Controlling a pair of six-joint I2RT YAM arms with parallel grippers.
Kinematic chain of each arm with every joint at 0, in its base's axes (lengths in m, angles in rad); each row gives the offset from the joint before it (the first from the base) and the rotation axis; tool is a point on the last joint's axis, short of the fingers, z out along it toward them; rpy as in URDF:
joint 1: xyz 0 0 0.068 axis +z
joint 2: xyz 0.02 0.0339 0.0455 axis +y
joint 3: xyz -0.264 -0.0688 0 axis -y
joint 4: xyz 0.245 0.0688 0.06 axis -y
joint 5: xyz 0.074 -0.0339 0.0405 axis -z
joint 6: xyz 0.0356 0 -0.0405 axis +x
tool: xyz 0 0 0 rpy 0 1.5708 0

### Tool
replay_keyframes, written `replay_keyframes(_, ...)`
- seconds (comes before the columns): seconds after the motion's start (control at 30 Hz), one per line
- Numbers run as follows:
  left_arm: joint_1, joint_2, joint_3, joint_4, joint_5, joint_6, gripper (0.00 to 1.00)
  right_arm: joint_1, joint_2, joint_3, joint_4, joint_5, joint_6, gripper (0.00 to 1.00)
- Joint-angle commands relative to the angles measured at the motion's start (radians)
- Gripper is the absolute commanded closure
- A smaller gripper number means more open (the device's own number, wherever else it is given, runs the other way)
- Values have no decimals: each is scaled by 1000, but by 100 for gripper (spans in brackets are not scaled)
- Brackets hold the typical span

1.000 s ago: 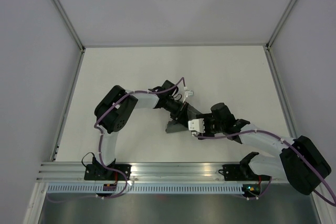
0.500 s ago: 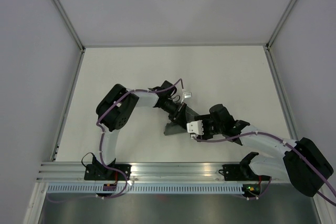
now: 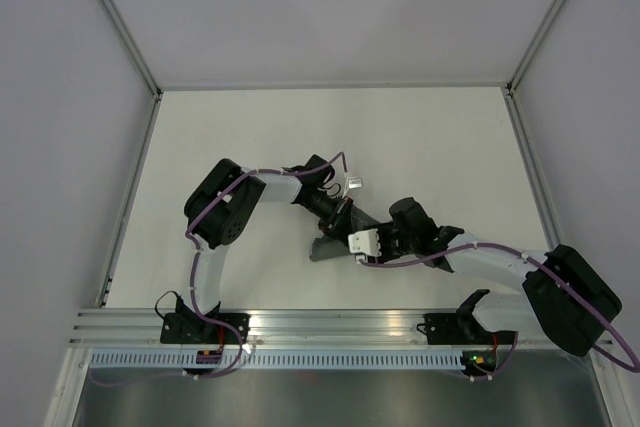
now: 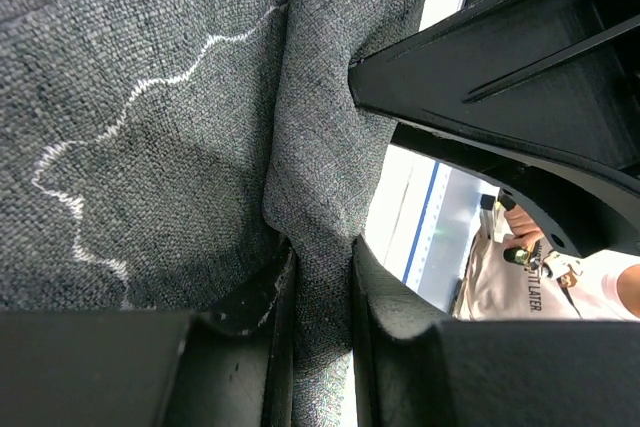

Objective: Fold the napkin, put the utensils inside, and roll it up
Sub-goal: Roll the napkin with the utensil

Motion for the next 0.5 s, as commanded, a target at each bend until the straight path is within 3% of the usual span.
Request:
replay_keyframes(0.0,-1,51,-16,-108,-110,25,85,5,19,23,21,25,32,51)
replay_keyframes(0.13,-1,42,-11,-108,-97,30,82,5,26,37,9,27,46,62)
replay_keyframes(0.23,-1,40,-7,-115,-109,31,83,5,4,29,23,34,43,39)
replay_keyframes(0.47,1,57,-7,-129,-98,43,83,5,-35,21,4,10,26,33)
